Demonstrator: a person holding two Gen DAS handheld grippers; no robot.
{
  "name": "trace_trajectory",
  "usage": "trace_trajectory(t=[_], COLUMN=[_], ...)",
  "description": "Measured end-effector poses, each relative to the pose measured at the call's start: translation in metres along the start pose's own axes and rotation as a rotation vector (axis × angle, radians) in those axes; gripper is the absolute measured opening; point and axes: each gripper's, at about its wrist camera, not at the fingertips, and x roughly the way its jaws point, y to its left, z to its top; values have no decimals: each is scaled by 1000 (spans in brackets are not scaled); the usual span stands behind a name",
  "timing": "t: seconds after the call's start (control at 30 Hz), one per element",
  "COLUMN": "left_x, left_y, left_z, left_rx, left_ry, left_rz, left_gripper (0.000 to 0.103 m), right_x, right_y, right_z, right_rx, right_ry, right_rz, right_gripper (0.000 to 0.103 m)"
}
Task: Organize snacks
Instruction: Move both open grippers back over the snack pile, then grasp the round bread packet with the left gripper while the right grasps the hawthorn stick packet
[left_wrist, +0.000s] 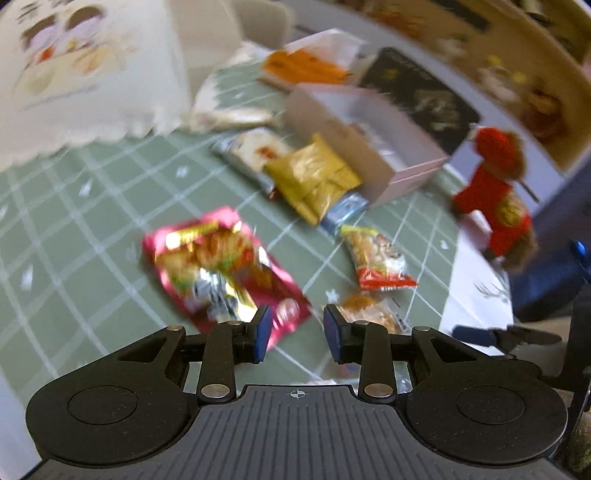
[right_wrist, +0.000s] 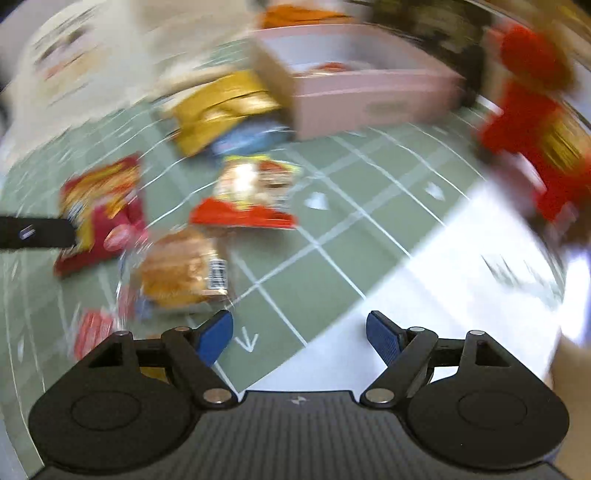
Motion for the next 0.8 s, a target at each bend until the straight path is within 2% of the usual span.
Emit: trace_trajectory(t=[0.1,0.17,0.23,0.27,0.33,0.4,0.5,0.6,0.67,0.8], left_x=[18,34,51,59,74,75,76,74,72,72], left_y=[10,-1,-26,-39,-63,-78,-95,-100,-102,-95], left_z=[16,22,24,22,17,11,8,2,-2,1], left_rx=[40,81,196,263,381,470,572,636,669,656], left_ry=[11,45,78,98,150,143,189,238,243,235], left_rz=[-68,-134,-239,-253,-231,-211,-207,-237,-237,-181], left_gripper=[35,35,35,35,36,39,42,42,42,42], right_x=[-16,-35,-47,-54,-57,-60,-61,-54,-56,-57], right_y=[1,4,9,11,16,26,42,41,41,46], right_z=[-21,-37,-50,-57,-65,-73,-83,-89,-90,-84], right_rx=[84,106,109,125,173,188,187,232,249,242], right_ry=[1,-7,-31,-30,-13,-4,-14,16,9,-5], right_rz=[-68,-80,-94,-102,-63,-31,-62,-66,-67,-55], right_gripper=[80,80,80,80,80,80,80,80,80,80])
